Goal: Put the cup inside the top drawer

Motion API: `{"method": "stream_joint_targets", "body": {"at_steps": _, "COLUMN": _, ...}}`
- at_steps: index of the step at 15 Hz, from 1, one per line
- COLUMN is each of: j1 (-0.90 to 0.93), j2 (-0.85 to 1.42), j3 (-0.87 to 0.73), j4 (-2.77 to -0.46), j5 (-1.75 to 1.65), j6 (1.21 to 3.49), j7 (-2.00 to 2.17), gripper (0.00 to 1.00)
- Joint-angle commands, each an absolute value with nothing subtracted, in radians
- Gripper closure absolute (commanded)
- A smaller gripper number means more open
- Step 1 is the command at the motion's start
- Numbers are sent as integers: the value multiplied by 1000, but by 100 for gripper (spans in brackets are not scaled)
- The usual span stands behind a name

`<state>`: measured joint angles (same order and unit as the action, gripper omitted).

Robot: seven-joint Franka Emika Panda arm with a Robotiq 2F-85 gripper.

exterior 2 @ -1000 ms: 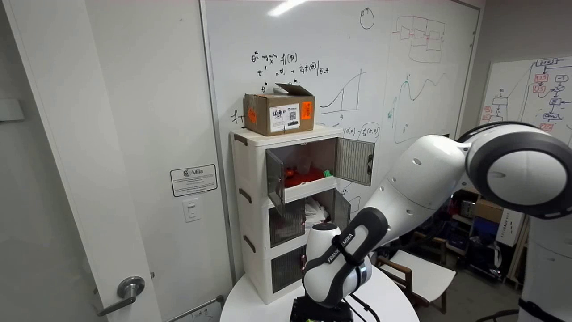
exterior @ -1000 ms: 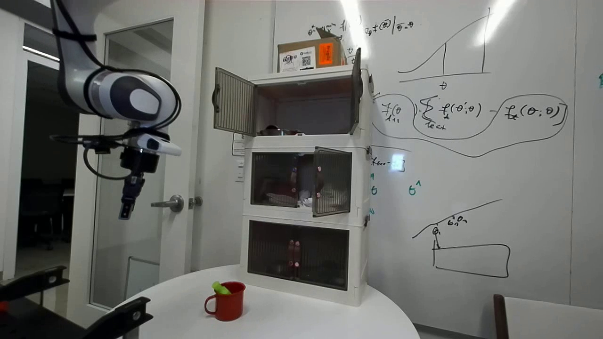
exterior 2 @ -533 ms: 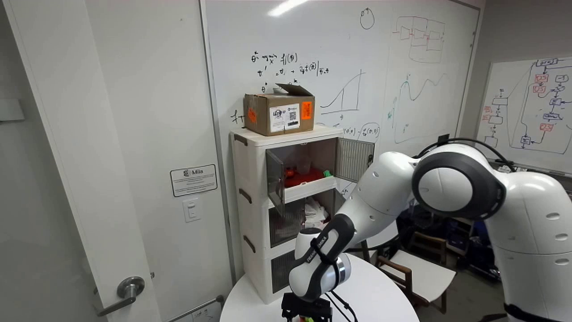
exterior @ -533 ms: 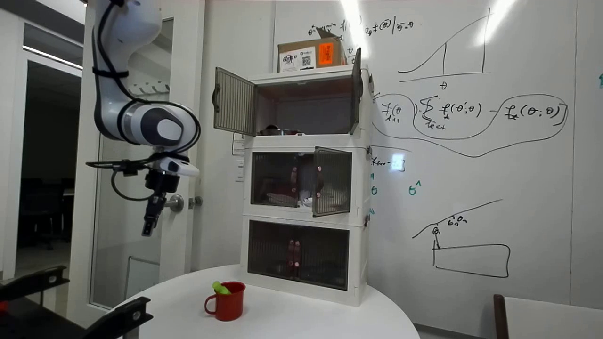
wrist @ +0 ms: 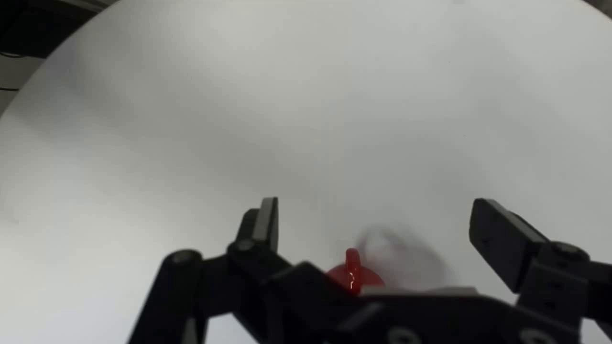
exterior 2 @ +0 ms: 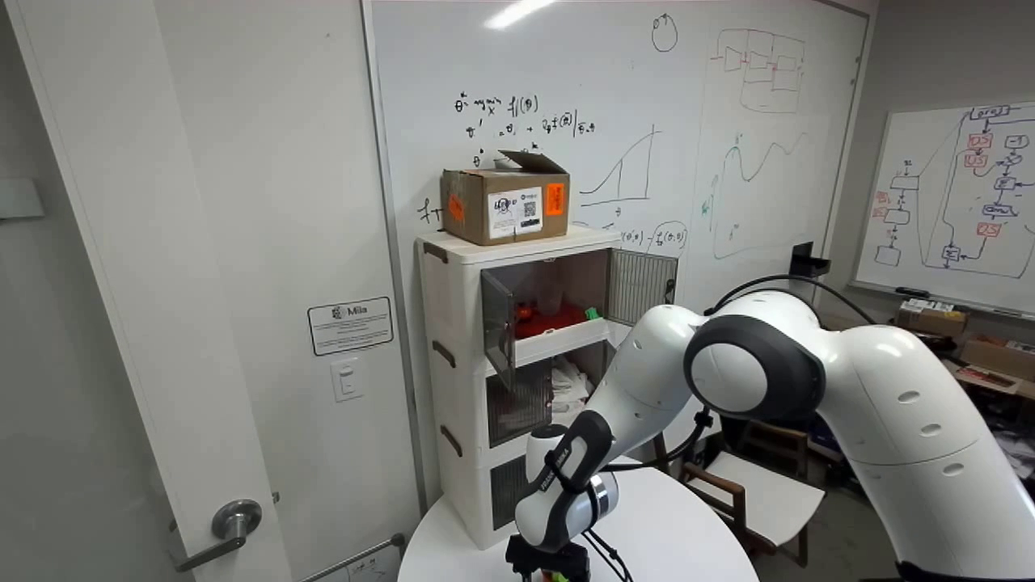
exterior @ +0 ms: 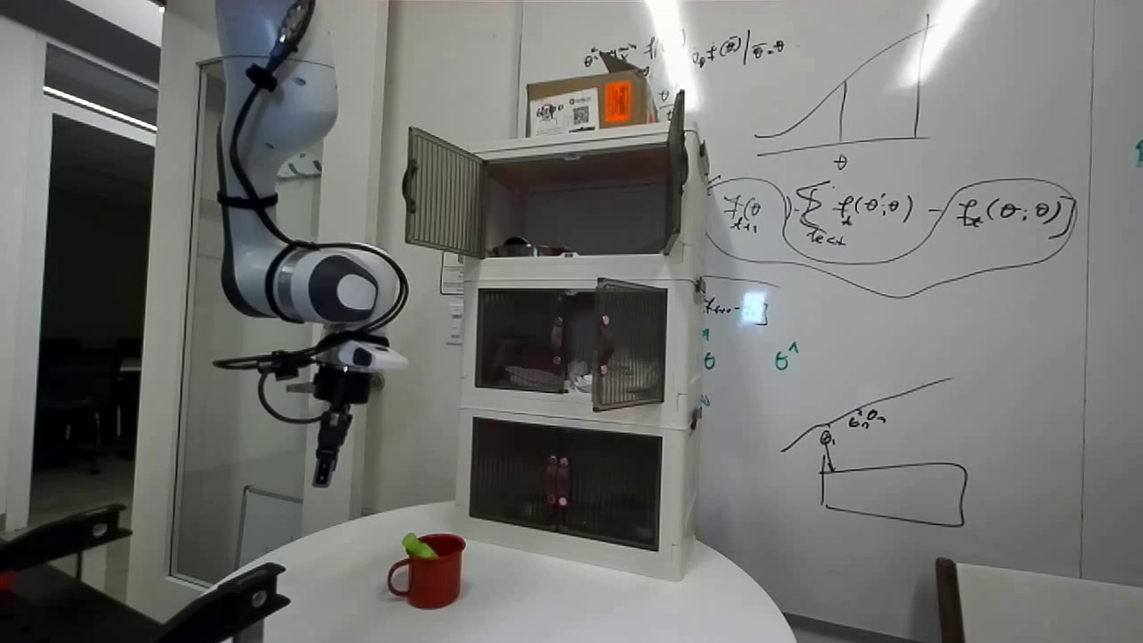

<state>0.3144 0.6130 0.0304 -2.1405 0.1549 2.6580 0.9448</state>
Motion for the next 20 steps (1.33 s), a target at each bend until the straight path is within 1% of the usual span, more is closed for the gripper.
{"method": "stream_joint_targets", "body": {"at_steps": 1, "j1": 341, "j2": 703, "j3": -21, "j4": -2054, "j5": 127, "j6": 2648, "j7": 978, "gripper": 0}}
{"method": "stream_joint_targets", "body": {"at_steps": 13, "j1": 302, "j2": 878, "j3": -53, "j4": -1919, "j5": 141, "j6": 2682, "j7": 920, "gripper": 0}}
{"method": "stream_joint_targets", "body": {"at_steps": 20, "j1": 373, "j2": 966, "j3": -135, "j4": -1870, "j5": 131, "j6": 2768, "j7": 995, "gripper": 0}}
